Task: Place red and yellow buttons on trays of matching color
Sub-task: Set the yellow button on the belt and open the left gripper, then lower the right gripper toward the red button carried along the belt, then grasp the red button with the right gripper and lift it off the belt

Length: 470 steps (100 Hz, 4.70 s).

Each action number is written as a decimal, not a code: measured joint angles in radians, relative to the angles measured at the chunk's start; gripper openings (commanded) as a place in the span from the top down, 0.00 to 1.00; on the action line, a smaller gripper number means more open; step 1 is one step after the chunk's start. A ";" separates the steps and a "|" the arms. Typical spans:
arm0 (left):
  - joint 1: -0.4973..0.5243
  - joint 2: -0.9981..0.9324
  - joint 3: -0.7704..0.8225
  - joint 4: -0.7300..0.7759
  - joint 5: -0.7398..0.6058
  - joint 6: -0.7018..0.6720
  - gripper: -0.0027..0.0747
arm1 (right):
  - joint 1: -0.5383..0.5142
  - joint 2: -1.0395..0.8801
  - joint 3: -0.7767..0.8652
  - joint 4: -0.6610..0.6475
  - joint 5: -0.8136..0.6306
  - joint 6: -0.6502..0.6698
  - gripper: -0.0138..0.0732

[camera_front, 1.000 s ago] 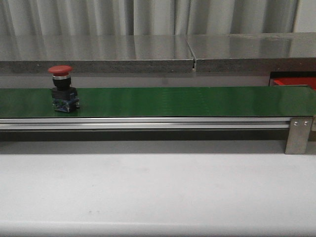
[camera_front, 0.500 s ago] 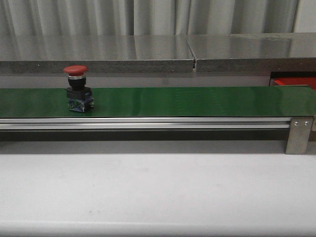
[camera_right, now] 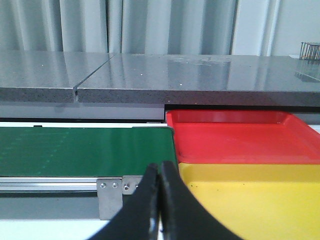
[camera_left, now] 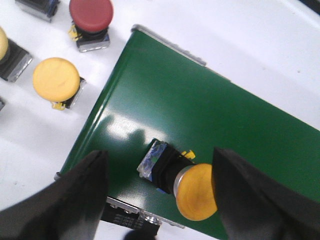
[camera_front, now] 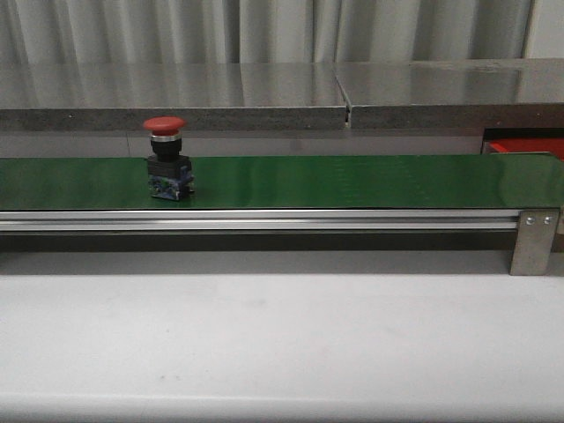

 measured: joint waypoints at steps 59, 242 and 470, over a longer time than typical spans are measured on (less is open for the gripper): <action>-0.194 -0.189 0.023 0.015 0.002 0.170 0.99 | 0.000 0.000 0.000 0.000 0.000 0.000 0.93; -0.272 -1.180 0.796 0.019 -0.142 0.226 0.99 | 0.052 0.195 -0.309 -0.010 0.226 -0.004 0.93; -0.272 -1.180 0.798 0.019 -0.142 0.226 0.99 | 0.352 1.852 -1.563 0.243 0.896 -0.344 0.65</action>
